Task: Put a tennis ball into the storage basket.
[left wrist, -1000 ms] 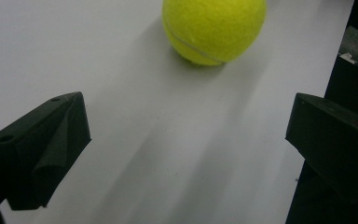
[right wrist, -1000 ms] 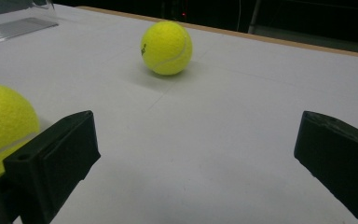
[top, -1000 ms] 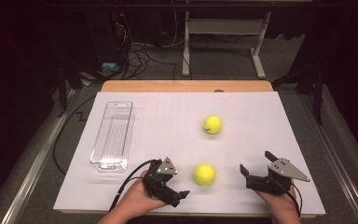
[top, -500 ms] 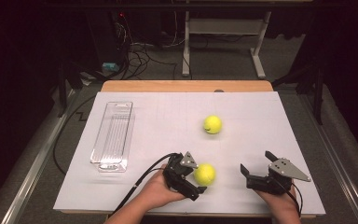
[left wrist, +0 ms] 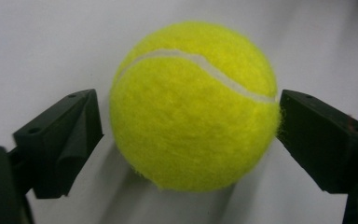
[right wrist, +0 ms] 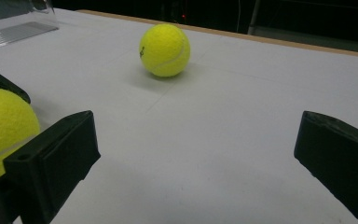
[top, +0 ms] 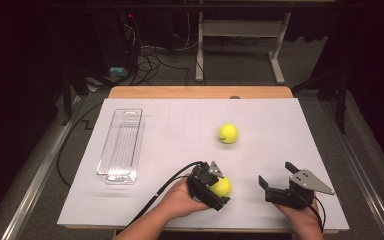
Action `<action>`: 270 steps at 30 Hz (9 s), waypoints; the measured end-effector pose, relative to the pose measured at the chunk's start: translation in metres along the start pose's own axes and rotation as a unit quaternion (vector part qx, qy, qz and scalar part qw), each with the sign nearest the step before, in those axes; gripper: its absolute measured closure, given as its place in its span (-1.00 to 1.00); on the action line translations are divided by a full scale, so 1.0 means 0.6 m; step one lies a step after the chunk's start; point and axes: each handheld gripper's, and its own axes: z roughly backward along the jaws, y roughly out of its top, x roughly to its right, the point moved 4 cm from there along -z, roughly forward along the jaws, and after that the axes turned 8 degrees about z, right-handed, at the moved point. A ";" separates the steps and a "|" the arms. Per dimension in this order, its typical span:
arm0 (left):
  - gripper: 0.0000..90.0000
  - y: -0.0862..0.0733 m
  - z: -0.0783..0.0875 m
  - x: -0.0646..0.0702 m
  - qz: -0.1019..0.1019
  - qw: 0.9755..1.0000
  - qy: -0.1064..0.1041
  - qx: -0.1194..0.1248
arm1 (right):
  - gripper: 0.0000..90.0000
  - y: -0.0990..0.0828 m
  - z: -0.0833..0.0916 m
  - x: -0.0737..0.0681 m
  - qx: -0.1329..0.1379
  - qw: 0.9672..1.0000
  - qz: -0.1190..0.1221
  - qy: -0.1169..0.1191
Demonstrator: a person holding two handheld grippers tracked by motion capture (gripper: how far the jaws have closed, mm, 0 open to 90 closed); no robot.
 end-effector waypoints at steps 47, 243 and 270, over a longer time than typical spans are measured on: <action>-0.41 -0.080 0.152 -0.103 0.075 0.985 0.046 -0.150 | -1.00 0.003 0.001 -0.021 0.005 0.999 0.025 0.025; -0.98 -0.043 0.165 -0.132 0.116 0.971 0.079 -0.195 | -0.82 0.113 -0.313 -0.021 -0.115 0.991 0.010 0.063; -0.98 -0.043 0.160 -0.123 0.113 0.970 0.077 -0.200 | -0.41 0.092 -0.232 -0.026 -0.107 0.991 0.020 0.074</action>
